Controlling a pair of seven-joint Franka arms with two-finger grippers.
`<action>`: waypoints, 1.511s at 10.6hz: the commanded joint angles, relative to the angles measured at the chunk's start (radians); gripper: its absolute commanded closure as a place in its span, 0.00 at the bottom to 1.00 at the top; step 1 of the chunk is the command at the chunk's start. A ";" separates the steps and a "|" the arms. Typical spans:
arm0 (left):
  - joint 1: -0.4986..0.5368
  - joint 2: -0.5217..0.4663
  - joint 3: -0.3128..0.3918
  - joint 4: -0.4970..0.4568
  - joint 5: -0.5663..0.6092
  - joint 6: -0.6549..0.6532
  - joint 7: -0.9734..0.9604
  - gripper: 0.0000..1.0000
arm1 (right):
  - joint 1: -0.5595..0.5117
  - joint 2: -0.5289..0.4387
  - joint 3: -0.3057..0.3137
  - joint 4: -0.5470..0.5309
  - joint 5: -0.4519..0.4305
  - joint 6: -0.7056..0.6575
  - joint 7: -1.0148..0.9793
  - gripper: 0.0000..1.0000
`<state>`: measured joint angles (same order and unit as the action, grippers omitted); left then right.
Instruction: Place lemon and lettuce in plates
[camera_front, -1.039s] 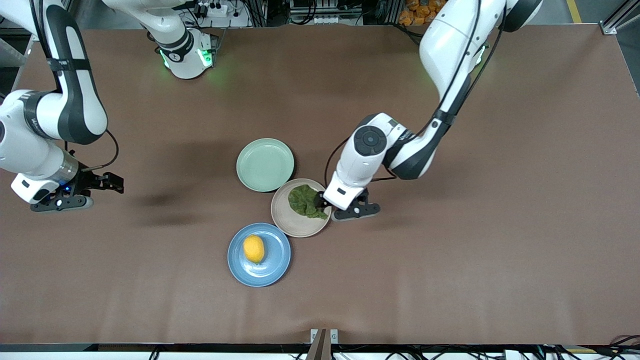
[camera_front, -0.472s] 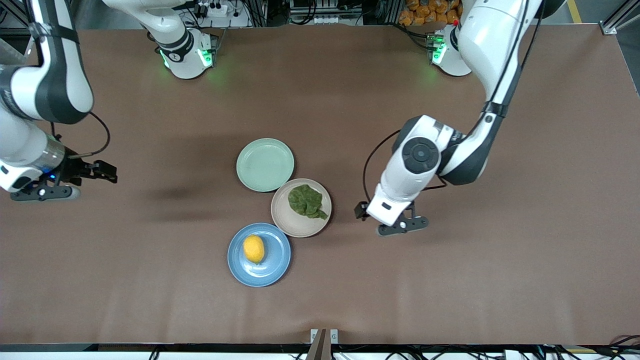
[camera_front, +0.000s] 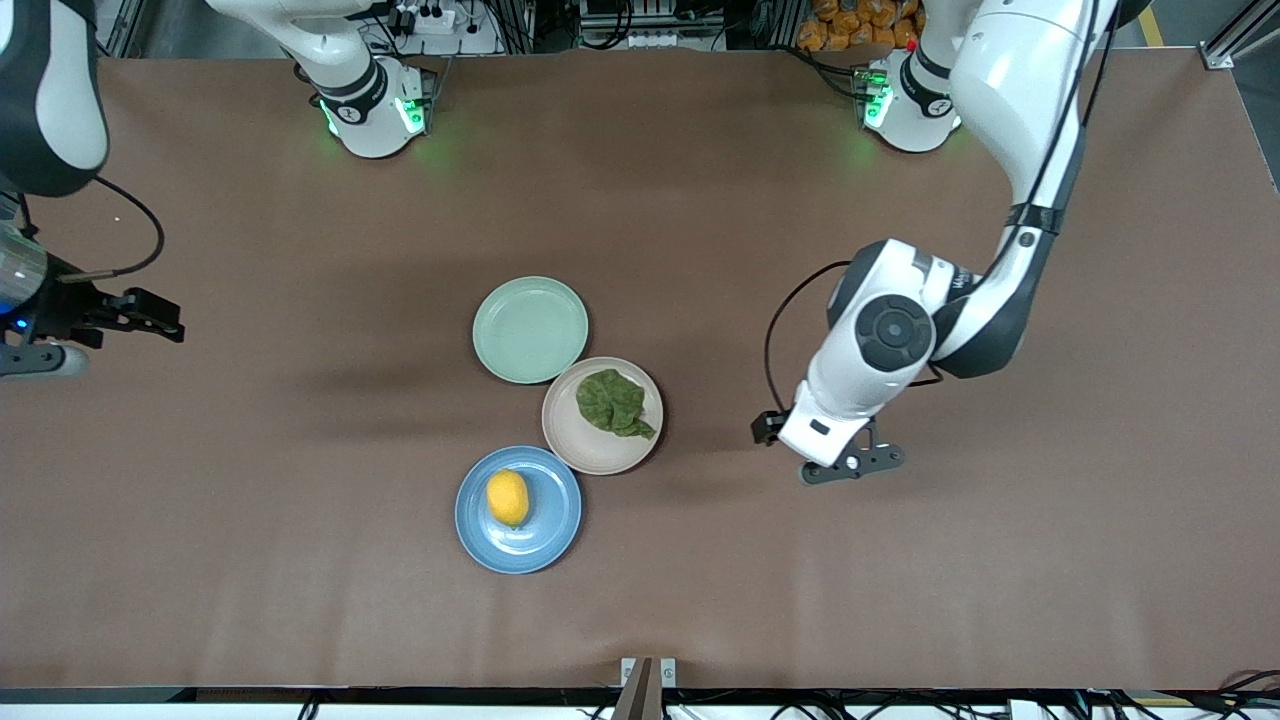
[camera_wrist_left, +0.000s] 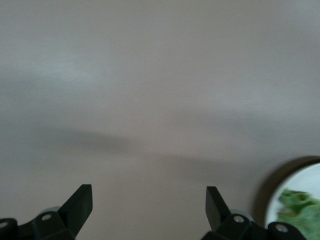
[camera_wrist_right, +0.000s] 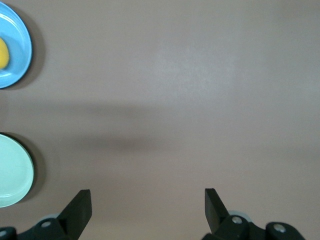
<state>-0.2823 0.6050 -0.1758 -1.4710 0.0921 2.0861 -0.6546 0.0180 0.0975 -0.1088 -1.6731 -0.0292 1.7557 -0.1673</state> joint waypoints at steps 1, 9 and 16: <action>0.046 -0.034 -0.005 -0.026 0.020 -0.063 0.052 0.00 | -0.055 -0.018 0.057 0.045 -0.029 -0.048 0.011 0.00; 0.233 -0.070 -0.011 -0.046 0.018 -0.334 0.111 0.00 | -0.081 -0.045 0.092 0.160 -0.031 -0.188 0.005 0.00; 0.285 -0.352 -0.007 -0.446 -0.069 -0.267 0.321 0.00 | -0.093 -0.038 0.090 0.270 -0.026 -0.288 0.003 0.00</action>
<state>-0.0154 0.3762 -0.1778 -1.7795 0.0547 1.7804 -0.3893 -0.0488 0.0574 -0.0434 -1.4213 -0.0405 1.4851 -0.1674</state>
